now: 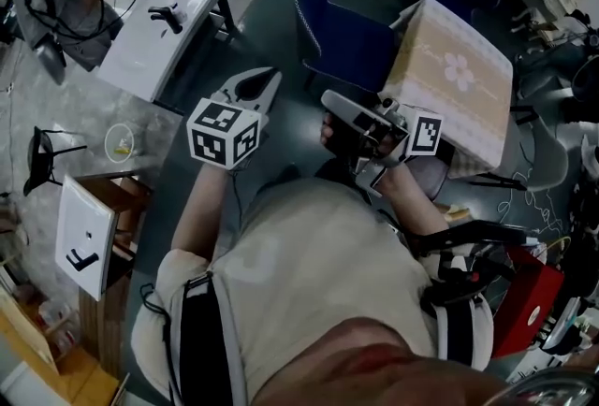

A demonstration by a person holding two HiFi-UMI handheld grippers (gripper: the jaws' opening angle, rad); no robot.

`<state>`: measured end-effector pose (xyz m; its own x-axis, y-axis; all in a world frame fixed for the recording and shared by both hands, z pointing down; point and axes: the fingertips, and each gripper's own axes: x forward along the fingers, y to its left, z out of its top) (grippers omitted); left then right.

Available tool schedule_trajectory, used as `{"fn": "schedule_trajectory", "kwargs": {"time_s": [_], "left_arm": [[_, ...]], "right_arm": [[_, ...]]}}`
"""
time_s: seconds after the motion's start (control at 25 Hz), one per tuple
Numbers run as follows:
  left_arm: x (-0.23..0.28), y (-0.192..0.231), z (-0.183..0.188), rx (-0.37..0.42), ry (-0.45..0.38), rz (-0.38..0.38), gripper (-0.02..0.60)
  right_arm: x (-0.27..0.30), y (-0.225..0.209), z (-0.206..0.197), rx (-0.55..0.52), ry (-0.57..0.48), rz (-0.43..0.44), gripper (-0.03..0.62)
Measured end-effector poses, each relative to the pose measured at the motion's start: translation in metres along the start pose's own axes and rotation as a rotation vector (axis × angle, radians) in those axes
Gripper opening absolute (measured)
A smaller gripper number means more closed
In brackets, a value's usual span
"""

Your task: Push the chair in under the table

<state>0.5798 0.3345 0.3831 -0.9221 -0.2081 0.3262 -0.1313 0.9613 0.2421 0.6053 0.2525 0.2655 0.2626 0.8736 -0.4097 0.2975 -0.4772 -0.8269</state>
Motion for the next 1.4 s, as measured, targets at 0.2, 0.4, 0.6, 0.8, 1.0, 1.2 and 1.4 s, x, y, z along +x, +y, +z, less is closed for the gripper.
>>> {"fn": "schedule_trajectory", "kwargs": {"time_s": [0.2,0.4,0.6,0.8,1.0,1.2,1.4], "left_arm": [[0.007,0.013,-0.005,-0.020,0.034,0.022,0.006],[0.031,0.018,-0.001,0.000,0.070,0.034,0.006],[0.073,0.017,0.010,0.039,0.129,0.026,0.006],[0.128,0.001,0.037,0.077,0.136,0.003,0.006],[0.164,-0.013,0.050,0.103,0.162,0.008,0.006],[0.183,-0.008,0.062,0.131,0.193,0.043,0.006],[0.206,-0.003,0.068,0.137,0.211,0.074,0.006]], "right_arm": [[0.007,-0.009,0.015,-0.066,-0.021,0.005,0.011],[-0.007,-0.020,0.042,0.056,-0.063,0.092,0.011],[-0.028,-0.020,0.078,0.089,-0.093,0.132,0.011],[-0.050,-0.017,0.110,0.080,-0.040,0.178,0.011],[-0.072,-0.031,0.147,0.091,-0.097,0.149,0.011],[-0.086,-0.038,0.180,0.108,-0.140,0.143,0.011],[-0.097,-0.035,0.200,0.091,-0.145,0.143,0.011]]}}
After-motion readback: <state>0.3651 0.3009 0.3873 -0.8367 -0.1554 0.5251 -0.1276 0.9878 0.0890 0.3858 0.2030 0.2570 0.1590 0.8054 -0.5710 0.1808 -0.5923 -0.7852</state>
